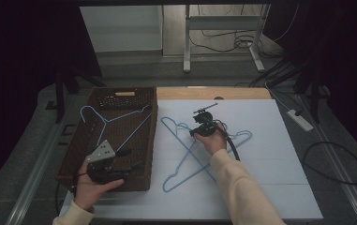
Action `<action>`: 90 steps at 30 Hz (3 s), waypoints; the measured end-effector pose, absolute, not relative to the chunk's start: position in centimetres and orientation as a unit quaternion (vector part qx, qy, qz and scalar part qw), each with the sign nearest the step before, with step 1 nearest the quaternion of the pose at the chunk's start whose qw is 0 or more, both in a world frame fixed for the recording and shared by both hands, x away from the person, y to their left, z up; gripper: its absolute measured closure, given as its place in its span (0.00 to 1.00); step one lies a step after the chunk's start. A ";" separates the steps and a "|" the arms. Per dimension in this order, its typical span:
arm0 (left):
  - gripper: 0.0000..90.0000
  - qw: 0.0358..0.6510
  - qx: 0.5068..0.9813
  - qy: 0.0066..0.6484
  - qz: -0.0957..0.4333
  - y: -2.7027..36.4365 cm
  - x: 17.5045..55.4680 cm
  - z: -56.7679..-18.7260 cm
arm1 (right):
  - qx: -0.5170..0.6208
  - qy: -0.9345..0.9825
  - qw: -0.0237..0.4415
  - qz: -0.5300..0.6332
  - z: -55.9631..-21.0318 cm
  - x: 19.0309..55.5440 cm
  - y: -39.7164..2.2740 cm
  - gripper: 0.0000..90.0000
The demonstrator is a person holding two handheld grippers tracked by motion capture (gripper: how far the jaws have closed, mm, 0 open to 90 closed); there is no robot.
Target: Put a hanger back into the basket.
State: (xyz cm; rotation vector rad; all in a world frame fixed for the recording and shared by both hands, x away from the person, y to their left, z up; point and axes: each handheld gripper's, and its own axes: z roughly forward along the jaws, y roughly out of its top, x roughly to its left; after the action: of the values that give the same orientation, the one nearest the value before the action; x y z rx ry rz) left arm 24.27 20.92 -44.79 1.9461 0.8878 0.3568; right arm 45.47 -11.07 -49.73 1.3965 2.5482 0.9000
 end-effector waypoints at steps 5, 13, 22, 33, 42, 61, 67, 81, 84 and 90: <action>0.39 0.467 0.794 0.361 0.146 20.8 24.3 -44.7 | 0.452 0.828 0.051 0.327 -48.5 44.2 -12.6 0.95; 0.39 0.468 0.793 0.360 0.147 20.6 24.2 -44.6 | 0.443 0.817 0.058 0.365 -47.1 41.6 -15.1 0.95; 0.39 0.467 0.795 0.359 0.147 20.3 24.2 -44.6 | 0.433 0.806 0.065 0.398 -46.3 39.4 -17.4 0.95; 0.39 0.472 0.798 0.349 0.138 19.2 24.2 -44.1 | 0.430 0.795 0.062 0.423 -46.0 37.5 -19.1 0.95; 0.38 0.469 0.805 0.342 0.123 17.4 24.6 -43.9 | 0.427 0.792 0.062 0.432 -45.9 36.9 -19.6 0.95; 0.38 0.459 0.828 0.311 0.087 11.1 25.8 -43.7 | 0.419 0.788 0.061 0.448 -45.5 36.1 -19.8 0.95; 0.38 0.444 0.838 0.308 0.069 8.9 26.5 -44.2 | 0.417 0.788 0.061 0.449 -45.5 35.9 -19.8 0.95; 0.37 0.414 0.856 0.307 0.040 5.1 27.0 -45.1 | 0.414 0.789 0.063 0.450 -45.7 35.8 -19.7 0.95; 0.37 0.406 0.859 0.309 0.037 4.5 27.2 -45.5 | 0.413 0.789 0.063 0.450 -45.7 35.7 -19.7 0.95; 0.37 0.392 0.865 0.313 0.033 3.3 27.6 -46.4 | 0.412 0.789 0.064 0.451 -45.7 35.6 -19.7 0.95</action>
State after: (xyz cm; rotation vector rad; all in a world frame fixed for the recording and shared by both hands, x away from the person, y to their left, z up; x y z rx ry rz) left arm 27.62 3.26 -46.38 2.1954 0.7937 0.0842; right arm 35.61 -19.69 -45.71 1.2444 2.3820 1.3627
